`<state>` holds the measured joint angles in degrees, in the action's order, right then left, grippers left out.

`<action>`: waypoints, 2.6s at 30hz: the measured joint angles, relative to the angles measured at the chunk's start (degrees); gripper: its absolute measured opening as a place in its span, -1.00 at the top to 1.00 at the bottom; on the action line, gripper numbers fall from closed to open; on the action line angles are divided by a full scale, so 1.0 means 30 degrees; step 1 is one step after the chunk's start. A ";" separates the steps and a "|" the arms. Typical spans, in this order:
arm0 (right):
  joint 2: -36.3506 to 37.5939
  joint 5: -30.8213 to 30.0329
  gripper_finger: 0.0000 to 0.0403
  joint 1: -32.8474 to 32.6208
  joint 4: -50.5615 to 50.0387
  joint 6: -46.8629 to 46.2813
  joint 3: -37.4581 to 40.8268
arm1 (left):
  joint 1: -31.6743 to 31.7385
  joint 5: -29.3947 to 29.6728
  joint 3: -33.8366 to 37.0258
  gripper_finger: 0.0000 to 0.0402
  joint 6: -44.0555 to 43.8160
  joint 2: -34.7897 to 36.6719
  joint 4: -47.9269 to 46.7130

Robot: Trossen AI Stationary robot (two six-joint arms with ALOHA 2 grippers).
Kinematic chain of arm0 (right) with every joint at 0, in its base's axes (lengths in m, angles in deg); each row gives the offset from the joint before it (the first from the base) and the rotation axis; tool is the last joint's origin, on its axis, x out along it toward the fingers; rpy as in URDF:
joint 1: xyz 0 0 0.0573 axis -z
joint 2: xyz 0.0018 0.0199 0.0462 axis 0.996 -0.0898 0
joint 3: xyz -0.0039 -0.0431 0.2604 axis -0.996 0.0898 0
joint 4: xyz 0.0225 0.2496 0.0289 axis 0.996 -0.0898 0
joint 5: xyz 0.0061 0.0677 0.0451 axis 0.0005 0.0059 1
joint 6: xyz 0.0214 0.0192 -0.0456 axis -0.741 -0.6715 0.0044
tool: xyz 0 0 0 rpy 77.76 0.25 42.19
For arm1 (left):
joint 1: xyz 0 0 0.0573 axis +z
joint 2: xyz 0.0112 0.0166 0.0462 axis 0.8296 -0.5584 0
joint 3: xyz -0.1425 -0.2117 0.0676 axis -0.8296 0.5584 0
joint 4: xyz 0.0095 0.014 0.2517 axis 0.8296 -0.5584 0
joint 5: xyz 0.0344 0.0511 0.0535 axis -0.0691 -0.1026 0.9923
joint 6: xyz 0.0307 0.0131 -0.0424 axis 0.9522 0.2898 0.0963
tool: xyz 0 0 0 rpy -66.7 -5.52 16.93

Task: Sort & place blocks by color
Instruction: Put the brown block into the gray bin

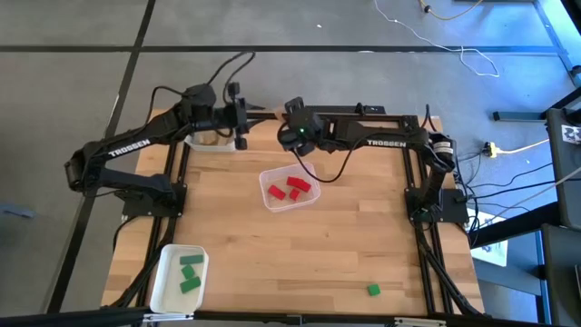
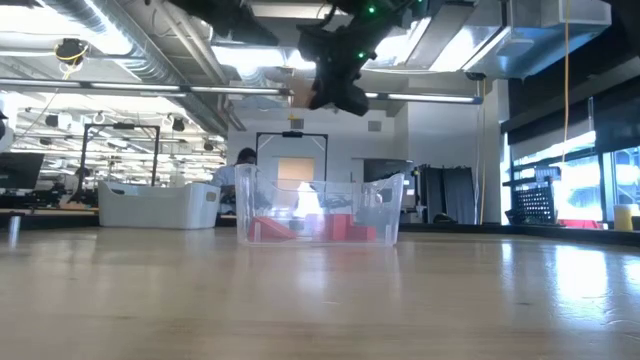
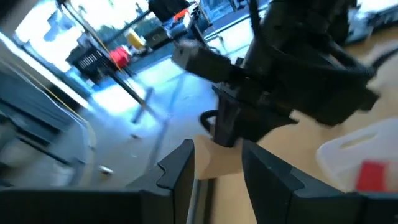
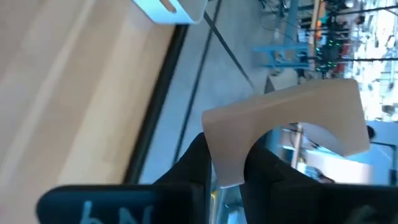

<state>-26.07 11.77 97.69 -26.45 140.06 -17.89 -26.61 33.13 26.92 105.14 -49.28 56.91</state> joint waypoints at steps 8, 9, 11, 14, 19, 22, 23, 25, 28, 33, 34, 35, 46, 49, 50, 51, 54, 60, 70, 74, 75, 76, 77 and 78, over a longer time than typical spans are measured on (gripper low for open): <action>0.0000 -0.1435 0.76 -0.0554 0.0719 0.2506 0.0000 | 0.1052 -0.1841 0.0000 0.38 -0.5248 -0.1083 -0.0053; -0.0007 -0.1439 0.76 -0.0633 0.0843 0.2684 0.0000 | 0.1141 -0.1935 0.0000 0.38 -0.5511 -0.1199 -0.0033; -0.0007 -0.1462 0.76 -0.0784 0.0961 0.2995 0.0000 | 0.1253 -0.1913 0.0000 0.38 -0.6317 -0.1384 0.0506; -0.0007 -0.1757 0.76 -0.1003 0.1069 0.3415 0.0000 | 0.1483 -0.1885 0.0000 0.38 -0.8104 -0.1416 0.1667; -0.0002 -0.1970 0.76 -0.1185 0.1069 0.3595 0.0000 | 0.1884 -0.2065 0.0000 0.38 -1.1616 -0.1396 0.2270; -0.0007 -0.2621 0.76 -0.1233 0.1046 0.5024 0.0000 | 0.2215 -0.3027 0.0000 0.38 -1.4365 -0.1396 0.2276; -0.0005 -0.2790 0.76 -0.1233 0.1030 0.5656 0.0000 | 0.2349 -0.3432 0.0000 0.38 -1.5092 -0.1396 0.2263; -0.0001 -0.2924 0.76 -0.1226 0.1032 0.6584 0.0000 | 0.2673 -0.4470 0.0000 0.38 -1.5655 -0.1396 0.2267; 0.0000 -0.2909 0.76 -0.1226 0.1025 0.7405 0.0000 | 0.3077 -0.6067 0.0000 0.38 -1.4503 -0.1396 0.2241; 0.0000 -0.2823 0.76 -0.1226 0.0836 0.8780 0.0000 | 0.3302 -0.7847 0.0000 0.38 -0.5253 -0.1372 0.2088; 0.0000 -0.2850 0.76 -0.1226 0.0843 0.9150 0.0000 | 0.3295 -0.7797 0.0000 0.38 -0.3537 -0.1320 0.2088; -0.0004 -0.2836 0.76 -0.1226 0.0836 0.9497 0.0000 | 0.3295 -0.7538 0.0000 0.38 -0.1771 -0.1256 0.2088; -0.0002 -0.2831 0.76 -0.1233 0.0804 1.3587 0.0000 | 0.3302 -0.6310 0.0000 0.38 0.9357 -0.1417 -0.0231; -0.0005 -0.2696 0.76 -0.1233 0.0811 1.4515 0.0000 | 0.3302 -0.6152 0.0000 0.38 1.0245 -0.1633 -0.0897; -0.0003 -0.2698 0.76 -0.1233 0.0808 1.4826 0.0000 | 0.3302 -0.6121 0.0000 0.38 1.0609 -0.1686 -0.0913; 0.0000 -0.2683 0.76 -0.1233 0.0785 1.5037 0.0000 | 0.3302 -0.6166 0.0000 0.38 1.0971 -0.1746 -0.0926; -0.0007 -0.2395 0.76 -0.1233 0.0756 1.5534 0.0000 | 0.3213 -0.6405 0.0000 0.38 1.1908 -0.1979 -0.0863; -0.0004 -0.1714 0.76 -0.1233 0.0606 1.5512 0.0000 | 0.2666 -0.6358 0.0000 0.38 1.2451 -0.2553 -0.0728; -0.0007 -0.1015 0.76 -0.1226 0.0318 1.5566 0.0000 | 0.1931 -0.5831 0.0000 0.38 1.3430 -0.2642 -0.0914; -0.0008 -0.0831 0.76 -0.1210 0.0280 1.5211 0.0007 | 0.1911 -0.5347 0.0000 0.38 1.2723 -0.2642 -0.1030; -0.0022 -0.0807 0.76 -0.1189 0.0239 1.4607 0.0007 | 0.1911 -0.5055 -0.0005 0.38 1.2338 -0.2642 -0.1004; -0.0035 -0.0803 0.76 -0.1189 0.0198 1.3750 0.0007 | 0.1911 -0.4775 -0.0007 0.38 1.2144 -0.2642 -0.0955; -0.0036 -0.0838 0.76 -0.1170 0.0165 1.2715 0.0015 | 0.1911 -0.4519 -0.0007 0.38 1.2085 -0.2610 -0.0892; -0.0048 -0.0839 0.76 -0.1089 0.0130 1.1659 0.0022 | 0.1911 -0.4251 -0.0007 0.38 1.2092 -0.2497 -0.0869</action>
<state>-26.22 9.26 94.42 -26.06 175.04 -17.82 -20.88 20.38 26.90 141.42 -56.78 54.30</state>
